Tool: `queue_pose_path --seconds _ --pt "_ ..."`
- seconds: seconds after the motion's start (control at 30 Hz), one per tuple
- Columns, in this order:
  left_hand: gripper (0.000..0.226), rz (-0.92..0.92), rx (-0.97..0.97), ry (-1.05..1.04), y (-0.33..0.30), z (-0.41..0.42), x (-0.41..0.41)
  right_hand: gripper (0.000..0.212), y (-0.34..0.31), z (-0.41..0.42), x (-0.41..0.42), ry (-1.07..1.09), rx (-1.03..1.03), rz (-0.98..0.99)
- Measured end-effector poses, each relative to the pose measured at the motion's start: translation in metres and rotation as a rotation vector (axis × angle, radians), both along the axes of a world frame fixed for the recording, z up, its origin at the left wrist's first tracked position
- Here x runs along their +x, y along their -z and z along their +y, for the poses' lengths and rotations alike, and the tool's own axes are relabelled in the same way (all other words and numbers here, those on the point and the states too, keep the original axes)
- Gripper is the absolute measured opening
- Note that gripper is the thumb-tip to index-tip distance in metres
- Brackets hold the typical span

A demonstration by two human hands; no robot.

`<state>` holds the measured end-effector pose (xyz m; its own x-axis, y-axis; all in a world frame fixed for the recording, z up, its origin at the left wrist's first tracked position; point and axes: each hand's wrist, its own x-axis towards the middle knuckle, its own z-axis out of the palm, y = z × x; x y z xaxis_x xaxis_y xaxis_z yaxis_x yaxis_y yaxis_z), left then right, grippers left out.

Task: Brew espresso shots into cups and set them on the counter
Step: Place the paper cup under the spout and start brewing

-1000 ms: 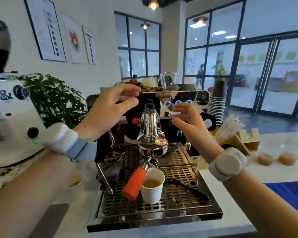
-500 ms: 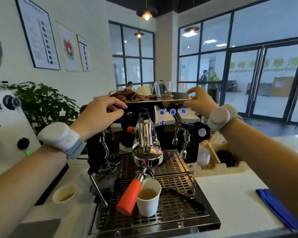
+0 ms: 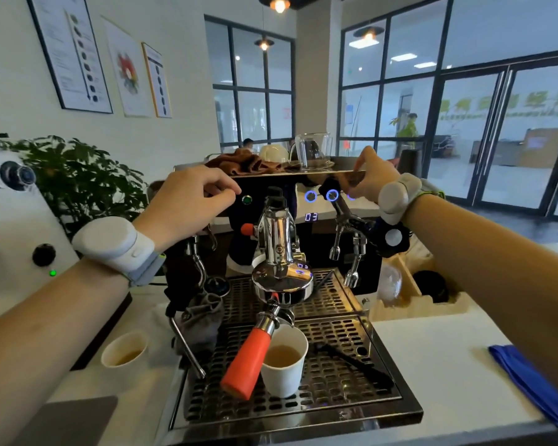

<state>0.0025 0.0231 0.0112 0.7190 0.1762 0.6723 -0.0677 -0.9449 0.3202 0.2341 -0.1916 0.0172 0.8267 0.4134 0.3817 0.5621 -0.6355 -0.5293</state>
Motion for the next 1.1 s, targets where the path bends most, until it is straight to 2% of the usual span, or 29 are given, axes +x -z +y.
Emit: queue_pose_path --seconds 0.3,0.5,0.73,0.9,1.1 --pt "0.011 0.008 0.063 -0.008 0.004 0.004 0.003 0.054 -0.003 -0.001 -0.002 0.045 -0.103 -0.048" --pt "0.034 0.058 0.145 -0.129 0.009 -0.001 0.002 0.049 0.001 0.003 -0.004 0.152 -0.179 -0.17" --pt "0.037 0.094 0.081 -0.131 0.008 -0.005 -0.001 0.05 0.003 0.004 0.0 0.151 -0.132 -0.157" --pt "0.036 0.103 0.055 -0.119 0.007 -0.007 -0.001 0.037 0.006 0.005 0.001 0.188 -0.155 -0.163" --pt "0.038 0.102 0.041 -0.135 0.007 -0.004 0.002 0.038 0.004 0.004 0.0 0.177 -0.16 -0.186"
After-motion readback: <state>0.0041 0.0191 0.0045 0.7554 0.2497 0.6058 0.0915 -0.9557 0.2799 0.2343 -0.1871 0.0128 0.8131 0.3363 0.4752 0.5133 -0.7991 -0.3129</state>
